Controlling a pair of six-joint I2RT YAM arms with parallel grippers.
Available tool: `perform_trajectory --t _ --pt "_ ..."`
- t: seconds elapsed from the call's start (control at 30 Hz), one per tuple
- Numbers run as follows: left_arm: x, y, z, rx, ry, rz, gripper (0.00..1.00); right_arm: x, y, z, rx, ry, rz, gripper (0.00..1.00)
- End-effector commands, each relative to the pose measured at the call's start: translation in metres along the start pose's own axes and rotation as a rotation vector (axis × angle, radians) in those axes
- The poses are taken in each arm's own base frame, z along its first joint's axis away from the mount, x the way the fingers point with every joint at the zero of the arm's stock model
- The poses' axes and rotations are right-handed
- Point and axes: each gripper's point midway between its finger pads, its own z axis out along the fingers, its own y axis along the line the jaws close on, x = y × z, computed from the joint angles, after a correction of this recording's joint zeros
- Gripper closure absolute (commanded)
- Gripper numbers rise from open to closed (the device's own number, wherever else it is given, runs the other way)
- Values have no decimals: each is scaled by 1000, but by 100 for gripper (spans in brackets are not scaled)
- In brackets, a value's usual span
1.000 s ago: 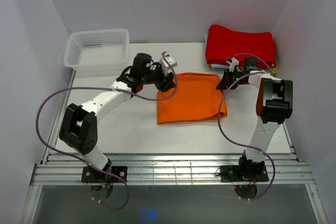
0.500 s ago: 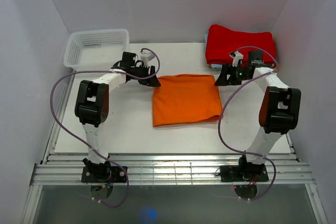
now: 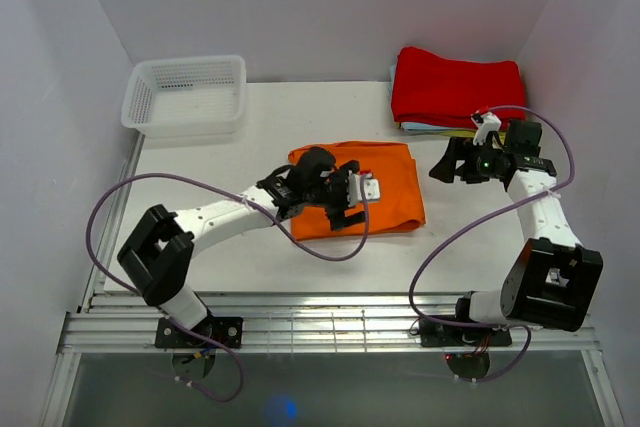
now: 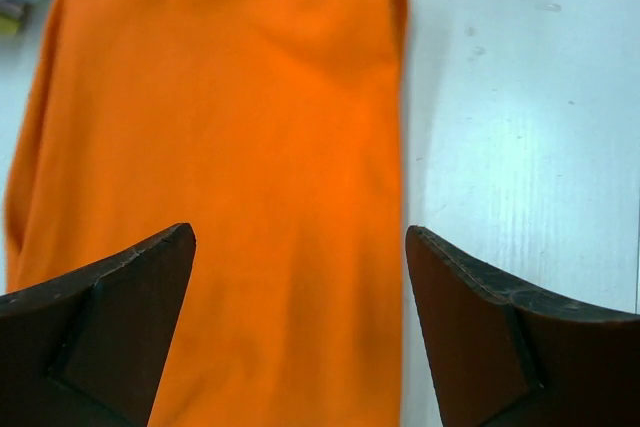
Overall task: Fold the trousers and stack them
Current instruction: Fold the trousers, then neatly place the folded trousers to the corner
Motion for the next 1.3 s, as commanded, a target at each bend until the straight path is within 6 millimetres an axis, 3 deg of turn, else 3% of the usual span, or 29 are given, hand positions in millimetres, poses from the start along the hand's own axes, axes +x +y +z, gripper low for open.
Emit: perform_trajectory --t 0.0,0.07,0.17,0.2,0.23,0.4,0.53,0.73,0.77,0.87,0.9,1.0,1.07,1.13,1.2,1.27 --pt "-7 4 26 -72 46 188 5 -20 -3 -10 13 -93 -22 10" --pt "-2 -9 49 -34 78 162 11 -6 -5 -5 -14 -35 55 4" --pt "-20 -11 69 -44 38 147 14 29 -6 8 -48 73 183 0" --pt "-26 -8 73 -57 9 133 14 32 -10 14 -44 67 189 0" --pt "-25 -9 73 -60 7 117 14 47 -11 19 -45 89 236 0" --pt "-45 -16 59 -61 -112 94 8 73 -17 40 -54 116 337 0" --pt "-37 -24 52 -50 -109 89 5 90 -18 55 -94 165 382 0" --pt "-30 -39 54 -10 -122 202 2 103 -1 74 -185 206 421 16" --pt "-19 -48 56 1 -108 212 2 107 -1 77 -193 221 435 19" --pt "-18 -55 61 -16 -150 272 2 109 7 84 -230 234 449 42" --pt "-14 -54 62 -62 -158 284 2 105 11 83 -254 228 448 59" --pt "-10 -61 66 -144 -184 339 2 86 19 75 -279 189 431 92" --pt "-13 -69 68 -182 -209 410 2 67 28 65 -297 149 427 92" --pt "-12 -65 72 -259 -221 440 2 52 40 55 -333 113 428 92" --pt "-19 -63 75 -306 -253 474 2 45 50 50 -364 105 471 92" --pt "-13 -54 83 -377 -223 486 2 43 54 47 -369 102 487 92"
